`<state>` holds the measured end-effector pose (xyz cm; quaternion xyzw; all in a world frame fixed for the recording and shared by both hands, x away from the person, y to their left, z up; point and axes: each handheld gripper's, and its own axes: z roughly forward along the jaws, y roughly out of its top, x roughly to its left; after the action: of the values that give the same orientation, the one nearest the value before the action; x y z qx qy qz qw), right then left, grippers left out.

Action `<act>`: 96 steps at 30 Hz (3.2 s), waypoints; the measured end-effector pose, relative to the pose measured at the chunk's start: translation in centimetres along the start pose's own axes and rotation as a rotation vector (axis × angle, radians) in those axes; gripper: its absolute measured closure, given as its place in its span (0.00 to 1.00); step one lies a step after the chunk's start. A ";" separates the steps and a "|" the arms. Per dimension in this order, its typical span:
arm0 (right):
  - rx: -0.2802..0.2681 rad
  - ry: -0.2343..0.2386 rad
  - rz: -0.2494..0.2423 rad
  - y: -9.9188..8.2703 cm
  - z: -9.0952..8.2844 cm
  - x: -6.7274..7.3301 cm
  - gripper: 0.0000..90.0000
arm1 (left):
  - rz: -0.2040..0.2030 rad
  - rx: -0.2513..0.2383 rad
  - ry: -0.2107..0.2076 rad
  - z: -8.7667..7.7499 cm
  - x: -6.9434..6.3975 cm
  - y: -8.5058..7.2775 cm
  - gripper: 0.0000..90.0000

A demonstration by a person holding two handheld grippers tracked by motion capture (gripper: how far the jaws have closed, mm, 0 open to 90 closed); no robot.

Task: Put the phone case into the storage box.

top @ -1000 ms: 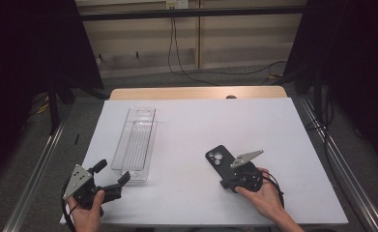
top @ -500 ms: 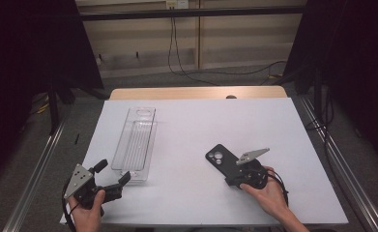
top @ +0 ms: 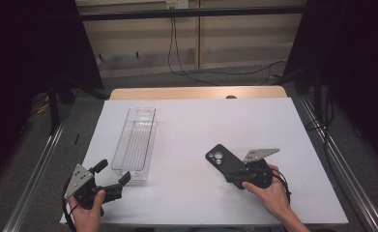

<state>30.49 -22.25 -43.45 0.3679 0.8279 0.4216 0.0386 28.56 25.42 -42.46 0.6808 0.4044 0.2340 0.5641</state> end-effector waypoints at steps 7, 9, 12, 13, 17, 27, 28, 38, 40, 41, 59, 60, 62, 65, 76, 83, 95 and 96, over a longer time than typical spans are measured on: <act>-0.054 -0.038 -0.005 0.4 -0.4 -0.1 0.32 | -0.007 -0.004 0.007 -0.1 0.0 0.0 0.04; -0.061 -0.053 0.005 0.5 -0.5 -0.2 0.23 | -0.006 -0.003 0.006 -0.1 0.1 0.0 0.04; -0.062 -0.050 0.017 0.6 -0.8 -0.4 0.16 | -0.007 0.001 0.004 0.0 0.1 0.0 0.04; -0.060 -0.052 0.023 0.7 -0.8 -0.5 0.13 | -0.004 0.001 0.002 0.0 0.1 0.0 0.04; -0.045 -0.042 0.027 0.7 -0.9 -0.6 0.01 | -0.008 -0.004 0.005 -0.1 0.1 0.0 0.04; -0.067 -0.052 0.106 0.9 -2.1 -1.2 0.05 | -0.014 -0.008 0.013 -0.4 0.3 0.0 0.04; -0.063 -0.063 0.107 0.9 -2.2 -1.3 0.06 | -0.014 -0.008 0.012 -0.4 0.3 0.0 0.04; 0.002 -0.130 0.097 1.7 -0.8 -2.6 0.05 | -0.014 -0.009 0.010 -0.3 0.2 0.0 0.04; 0.045 -0.139 0.102 2.1 -0.5 -2.7 0.04 | -0.014 -0.009 0.009 -0.3 0.3 0.0 0.04; 0.062 -0.151 0.102 2.3 -0.3 -2.7 0.04 | -0.013 -0.008 0.010 -0.3 0.3 0.0 0.04; 0.249 -0.088 0.073 4.1 2.4 -4.5 0.05 | -0.012 -0.007 0.007 -0.4 0.3 0.0 0.04; 0.262 -0.088 0.064 4.2 2.6 -4.6 0.04 | -0.012 -0.007 0.008 -0.4 0.3 0.0 0.04; 0.296 -0.062 0.051 4.4 2.9 -4.7 0.05 | -0.013 -0.004 0.006 -0.4 0.3 0.0 0.04; 0.318 -0.082 0.043 4.5 3.4 -4.8 0.04 | -0.012 -0.005 0.005 -0.3 0.3 0.0 0.04; 0.404 -0.111 0.007 4.7 4.6 -4.5 0.00 | -0.014 -0.005 0.006 -0.2 0.3 0.0 0.04; 0.439 -0.156 -0.006 4.9 5.1 -3.9 0.00 | -0.019 -0.006 0.001 -0.2 0.3 0.0 0.04; 0.457 -0.216 -0.044 4.8 5.7 -3.3 0.00 | -0.019 -0.004 -0.003 0.0 0.2 0.0 0.04; 0.460 -0.223 -0.049 4.8 5.7 -3.2 0.00 | -0.019 -0.004 -0.006 0.1 0.2 0.0 0.04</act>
<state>37.71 -18.64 -44.40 0.3911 0.9012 0.1782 0.0551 28.72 25.54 -42.47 0.6765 0.4088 0.2275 0.5687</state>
